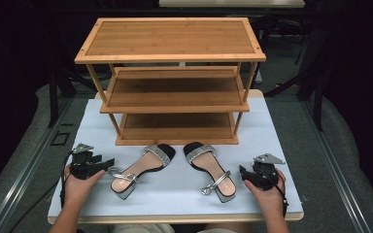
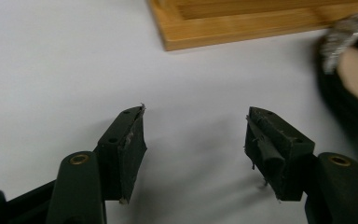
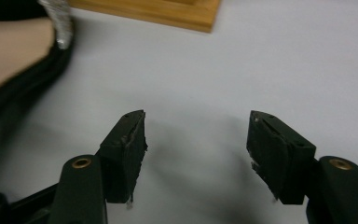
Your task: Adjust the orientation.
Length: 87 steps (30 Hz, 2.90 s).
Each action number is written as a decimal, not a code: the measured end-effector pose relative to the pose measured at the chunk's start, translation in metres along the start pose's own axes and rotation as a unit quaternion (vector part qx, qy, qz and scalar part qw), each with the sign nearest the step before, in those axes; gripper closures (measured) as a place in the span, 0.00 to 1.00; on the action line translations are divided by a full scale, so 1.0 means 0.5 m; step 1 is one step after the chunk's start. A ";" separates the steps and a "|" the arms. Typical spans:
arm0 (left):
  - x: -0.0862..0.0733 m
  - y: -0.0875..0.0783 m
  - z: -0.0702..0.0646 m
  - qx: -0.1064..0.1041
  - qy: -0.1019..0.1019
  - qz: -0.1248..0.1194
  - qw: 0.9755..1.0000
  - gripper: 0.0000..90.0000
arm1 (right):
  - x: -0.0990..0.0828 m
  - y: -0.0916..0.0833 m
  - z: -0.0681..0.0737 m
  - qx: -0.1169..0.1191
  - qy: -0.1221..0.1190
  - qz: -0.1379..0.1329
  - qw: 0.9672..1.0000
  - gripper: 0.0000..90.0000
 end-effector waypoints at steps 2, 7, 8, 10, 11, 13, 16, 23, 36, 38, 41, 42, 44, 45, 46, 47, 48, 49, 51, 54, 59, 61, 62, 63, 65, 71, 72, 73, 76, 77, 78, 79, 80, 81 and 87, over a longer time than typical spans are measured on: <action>0.002 -0.011 -0.002 -0.008 0.006 0.010 1.000 0.42 | 0.003 -0.006 0.007 0.017 -0.004 -0.011 1.000 0.41; 0.001 -0.026 -0.003 -0.012 0.007 0.011 1.000 0.44 | 0.011 -0.009 0.023 0.037 -0.016 -0.019 0.999 0.40; 0.000 -0.030 -0.003 -0.012 0.007 0.011 1.000 0.44 | 0.013 -0.010 0.026 0.035 -0.019 -0.020 0.999 0.40; -0.003 -0.041 -0.005 -0.009 0.008 0.015 1.000 0.44 | 0.015 -0.015 0.035 0.033 -0.023 -0.020 0.999 0.40; -0.003 -0.041 -0.005 -0.009 0.008 0.015 1.000 0.44 | 0.015 -0.015 0.035 0.033 -0.023 -0.020 0.999 0.40; -0.004 -0.052 -0.007 -0.009 0.010 0.016 1.000 0.43 | 0.015 -0.021 0.040 0.039 -0.017 -0.020 0.999 0.40; -0.002 -0.073 -0.014 -0.022 0.008 0.014 1.000 0.41 | 0.016 -0.037 0.045 0.042 -0.015 -0.023 0.999 0.43; 0.007 -0.103 -0.015 -0.016 0.023 0.042 0.999 0.43 | 0.015 -0.051 0.038 0.038 -0.019 -0.025 0.999 0.46; 0.069 -0.132 -0.059 -0.033 0.076 0.073 0.994 0.44 | 0.028 -0.064 0.038 0.066 -0.002 -0.024 0.998 0.49; 0.071 -0.132 -0.063 -0.036 0.076 0.073 0.994 0.45 | 0.037 -0.078 0.036 0.068 -0.003 -0.038 0.997 0.46; 0.075 -0.134 -0.075 -0.045 0.082 0.079 0.992 0.46 | 0.045 -0.088 0.033 0.057 0.001 -0.053 0.997 0.46; 0.078 -0.134 -0.084 -0.049 0.087 0.083 0.992 0.46 | 0.052 -0.099 0.033 0.068 0.009 -0.080 0.994 0.54; 0.082 -0.133 -0.093 -0.050 0.095 0.087 0.990 0.46 | 0.057 -0.106 0.029 0.067 0.016 -0.109 0.992 0.59; 0.082 -0.133 -0.093 -0.050 0.095 0.087 0.990 0.46 | 0.057 -0.106 0.029 0.067 0.016 -0.109 0.992 0.59; 0.084 -0.131 -0.100 -0.053 0.104 0.093 0.989 0.46 | 0.057 -0.104 0.027 0.076 0.031 -0.107 0.991 0.59; 0.084 -0.131 -0.100 -0.053 0.104 0.093 0.989 0.46 | 0.057 -0.104 0.027 0.076 0.031 -0.107 0.991 0.59; 0.085 -0.128 -0.108 -0.058 0.114 0.102 0.987 0.46 | 0.052 -0.098 0.027 0.084 0.038 -0.093 0.991 0.60; 0.085 -0.128 -0.108 -0.058 0.114 0.102 0.987 0.46 | 0.052 -0.098 0.027 0.084 0.038 -0.093 0.991 0.60; 0.086 -0.126 -0.115 -0.061 0.122 0.108 0.985 0.46 | 0.047 -0.095 0.028 0.089 0.034 -0.075 0.993 0.61; 0.089 -0.126 -0.125 -0.062 0.131 0.118 0.982 0.46 | 0.045 -0.092 0.033 0.093 0.024 -0.059 0.994 0.54; 0.095 -0.124 -0.145 -0.061 0.137 0.128 0.980 0.43 | 0.041 -0.084 0.040 0.083 0.021 -0.041 0.995 0.46; 0.096 -0.120 -0.155 -0.064 0.138 0.138 0.979 0.42 | 0.039 -0.082 0.041 0.084 0.022 -0.041 0.995 0.44; 0.097 -0.117 -0.160 -0.067 0.138 0.146 0.977 0.41 | 0.038 -0.083 0.042 0.087 0.021 -0.037 0.995 0.43; 0.097 -0.114 -0.165 -0.065 0.138 0.154 0.976 0.40 | 0.038 -0.083 0.042 0.087 0.021 -0.036 0.995 0.42; 0.098 -0.108 -0.176 -0.065 0.141 0.175 0.972 0.37 | 0.037 -0.084 0.041 0.083 0.021 -0.035 0.996 0.40; 0.100 -0.080 -0.206 -0.057 0.149 0.230 0.960 0.33 | 0.036 -0.078 0.041 0.078 0.027 -0.044 0.996 0.40; 0.100 -0.069 -0.213 -0.055 0.148 0.241 0.958 0.33 | 0.034 -0.079 0.041 0.082 0.027 -0.037 0.996 0.40; 0.100 -0.069 -0.213 -0.055 0.148 0.241 0.958 0.33 | 0.034 -0.079 0.041 0.082 0.027 -0.037 0.996 0.40; 0.100 -0.050 -0.220 -0.048 0.144 0.257 0.954 0.31 | 0.031 -0.078 0.040 0.082 0.028 -0.033 0.996 0.40; 0.100 -0.050 -0.220 -0.048 0.144 0.257 0.954 0.31 | 0.031 -0.078 0.040 0.082 0.028 -0.033 0.996 0.40; 0.097 -0.043 -0.224 -0.048 0.134 0.260 0.955 0.31 | 0.030 -0.077 0.040 0.080 0.029 -0.034 0.996 0.40; 0.096 -0.039 -0.224 -0.046 0.132 0.266 0.954 0.30 | 0.030 -0.075 0.040 0.076 0.031 -0.037 0.996 0.40; 0.095 -0.035 -0.223 -0.041 0.134 0.274 0.951 0.29 | 0.030 -0.075 0.040 0.076 0.032 -0.036 0.996 0.40; 0.092 -0.028 -0.225 -0.040 0.129 0.282 0.950 0.29 | 0.029 -0.074 0.040 0.075 0.031 -0.035 0.996 0.40; 0.075 0.001 -0.232 -0.023 0.133 0.320 0.938 0.28 | 0.025 -0.069 0.044 0.083 0.031 -0.026 0.996 0.40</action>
Point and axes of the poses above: each handheld gripper's, and its own axes: y roughly forward along the jaws, x roughly out of its top, z roughly to its left, the point moved 6 cm from there along y, roughly forward along the jaws, and after that the axes turned 7 degrees about -y, right-handed, at the moved point
